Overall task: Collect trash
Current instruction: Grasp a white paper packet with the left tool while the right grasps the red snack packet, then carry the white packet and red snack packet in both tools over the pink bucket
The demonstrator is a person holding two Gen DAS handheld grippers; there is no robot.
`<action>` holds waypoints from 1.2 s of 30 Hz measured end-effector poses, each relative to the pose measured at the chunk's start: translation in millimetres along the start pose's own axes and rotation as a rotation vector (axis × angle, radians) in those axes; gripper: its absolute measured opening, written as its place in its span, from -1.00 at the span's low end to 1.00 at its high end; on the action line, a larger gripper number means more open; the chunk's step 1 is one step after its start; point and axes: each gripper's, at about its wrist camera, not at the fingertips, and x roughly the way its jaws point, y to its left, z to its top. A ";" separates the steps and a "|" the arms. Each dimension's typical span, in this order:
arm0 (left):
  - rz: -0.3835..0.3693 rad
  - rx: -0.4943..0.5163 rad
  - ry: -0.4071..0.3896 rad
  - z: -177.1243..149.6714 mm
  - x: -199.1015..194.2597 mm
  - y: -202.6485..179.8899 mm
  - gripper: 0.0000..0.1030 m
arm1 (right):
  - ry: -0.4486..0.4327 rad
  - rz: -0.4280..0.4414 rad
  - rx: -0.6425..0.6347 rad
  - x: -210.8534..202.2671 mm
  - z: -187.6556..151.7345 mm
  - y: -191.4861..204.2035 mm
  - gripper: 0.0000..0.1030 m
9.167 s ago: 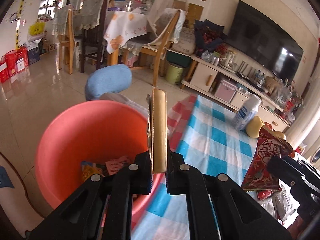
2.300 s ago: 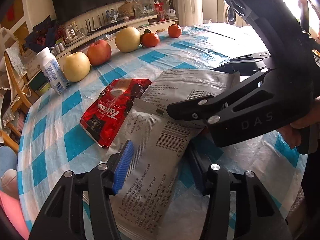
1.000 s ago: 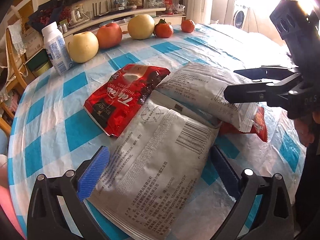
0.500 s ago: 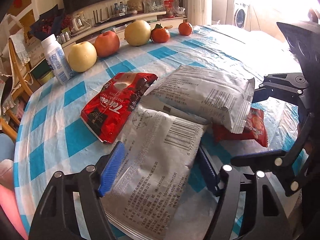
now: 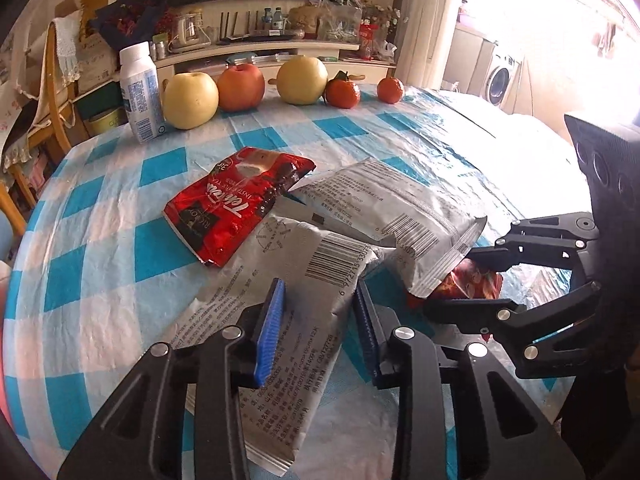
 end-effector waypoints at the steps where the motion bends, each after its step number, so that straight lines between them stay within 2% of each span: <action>1: -0.002 -0.019 -0.004 0.1 -2.5 3.2 -0.43 | 0.003 0.023 0.011 0.0 -0.3 1.7 -0.24; 4: -0.002 -0.073 -0.020 1.1 -10.5 14.7 -0.57 | 0.007 0.058 0.020 2.3 -0.5 10.1 -0.25; 11: 0.008 -0.187 -0.060 -0.3 -28.3 43.7 -0.76 | 0.013 0.139 0.071 5.2 -1.2 28.3 -0.27; 15: 0.002 -0.244 -0.082 -1.4 -38.7 61.4 -0.81 | 0.013 0.174 0.080 5.4 -2.3 43.3 -0.27; 20: -0.021 -0.258 -0.081 -3.2 -49.3 71.6 -0.80 | -0.007 0.194 0.075 0.4 0.9 59.6 -0.27; 21: -0.031 -0.257 -0.067 -3.8 -48.2 73.4 -0.74 | -0.013 0.190 0.070 -1.0 2.3 62.0 -0.27; 23: 0.002 -0.256 -0.057 -6.2 -47.1 78.4 -0.62 | -0.024 0.186 0.068 -3.1 4.8 64.5 -0.27; 24: 0.017 -0.256 -0.046 -7.4 -45.5 81.0 -0.18 | -0.026 0.185 0.068 -3.0 6.1 63.2 -0.27; 25: 0.025 -0.256 -0.034 -8.7 -44.1 83.2 0.44 | -0.027 0.184 0.069 -2.0 7.1 63.1 -0.27; 26: 0.043 -0.252 -0.027 -9.9 -42.8 84.9 0.61 | -0.027 0.183 0.072 -1.2 7.3 62.0 -0.27; 30: 0.090 -0.152 0.051 -11.9 -29.1 79.8 0.86 | -0.020 0.180 0.085 3.0 7.8 55.9 -0.27; 33: 0.157 -0.092 0.143 -16.3 -7.2 78.4 0.86 | -0.014 0.186 0.089 4.9 6.3 52.2 -0.27; 35: 0.187 -0.069 0.152 -17.7 -1.4 78.3 0.86 | -0.014 0.184 0.091 6.3 6.3 50.9 -0.27; 36: 0.177 -0.070 0.151 -16.7 0.3 78.3 0.86 | -0.015 0.183 0.094 6.2 5.8 50.0 -0.27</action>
